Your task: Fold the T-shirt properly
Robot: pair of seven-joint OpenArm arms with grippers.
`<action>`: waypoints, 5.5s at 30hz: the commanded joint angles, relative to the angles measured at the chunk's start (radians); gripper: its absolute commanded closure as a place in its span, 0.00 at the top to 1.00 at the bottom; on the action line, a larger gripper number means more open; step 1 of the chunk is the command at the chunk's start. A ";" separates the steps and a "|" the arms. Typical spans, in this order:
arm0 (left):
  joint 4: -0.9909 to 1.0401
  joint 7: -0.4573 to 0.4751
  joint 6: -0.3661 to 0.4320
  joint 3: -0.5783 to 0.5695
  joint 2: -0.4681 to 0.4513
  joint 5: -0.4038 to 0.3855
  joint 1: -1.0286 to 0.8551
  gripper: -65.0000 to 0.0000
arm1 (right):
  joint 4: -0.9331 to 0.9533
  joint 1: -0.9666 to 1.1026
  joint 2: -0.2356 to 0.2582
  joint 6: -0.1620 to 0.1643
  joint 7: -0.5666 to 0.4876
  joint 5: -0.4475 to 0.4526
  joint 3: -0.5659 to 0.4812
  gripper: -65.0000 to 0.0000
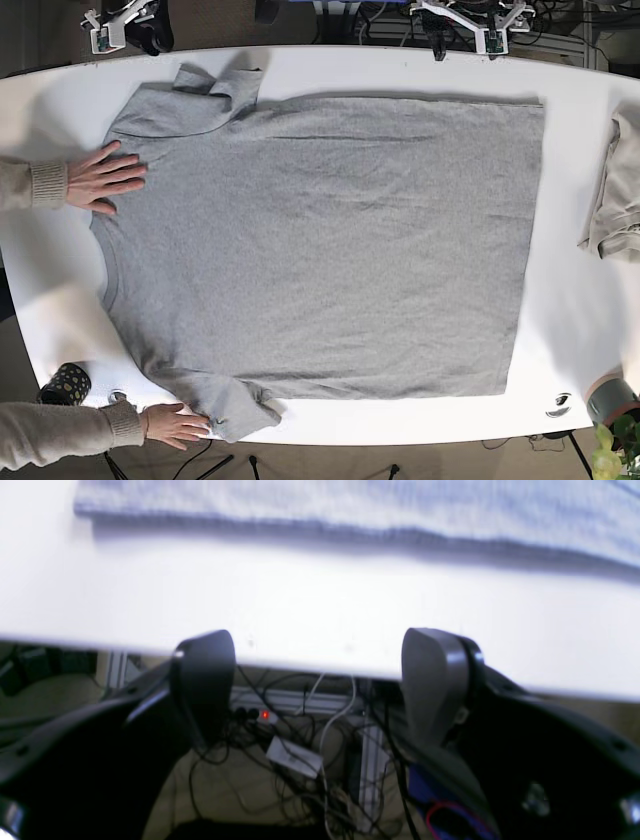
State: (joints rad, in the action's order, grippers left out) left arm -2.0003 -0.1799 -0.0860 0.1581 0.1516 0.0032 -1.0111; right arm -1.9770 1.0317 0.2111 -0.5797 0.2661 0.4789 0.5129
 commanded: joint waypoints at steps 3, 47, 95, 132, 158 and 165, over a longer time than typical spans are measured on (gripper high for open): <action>-0.015 0.020 0.001 0.004 -0.005 -0.002 0.013 0.75 | -0.018 -0.021 0.006 -0.006 -0.021 0.017 0.006 0.20; 0.003 0.013 0.001 0.028 -0.175 -0.265 0.176 0.82 | 0.339 -0.545 0.049 -0.090 0.781 0.551 0.362 0.52; 0.100 -0.481 -0.220 0.525 -0.195 -0.673 0.377 0.82 | 0.468 -0.606 -0.019 -0.085 0.798 0.551 0.252 0.00; 0.359 -0.614 -0.392 0.482 -0.203 -0.667 0.519 0.27 | 0.374 -0.575 -0.026 -0.087 0.798 0.551 0.252 0.00; 0.224 -0.715 -0.612 0.699 -0.203 -0.667 0.429 0.00 | 0.112 -0.370 -0.098 -0.098 0.798 0.558 0.254 0.00; 0.151 -0.717 -0.612 0.737 -0.202 -0.671 0.407 0.00 | -0.037 -0.305 -0.121 -0.099 0.798 0.562 0.254 0.00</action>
State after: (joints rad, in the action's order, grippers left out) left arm -1.8145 -0.9207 -0.6903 0.8925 -0.0402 -0.6445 -0.6025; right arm -1.9907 0.7212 0.0753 -0.6746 1.0840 1.0203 0.7582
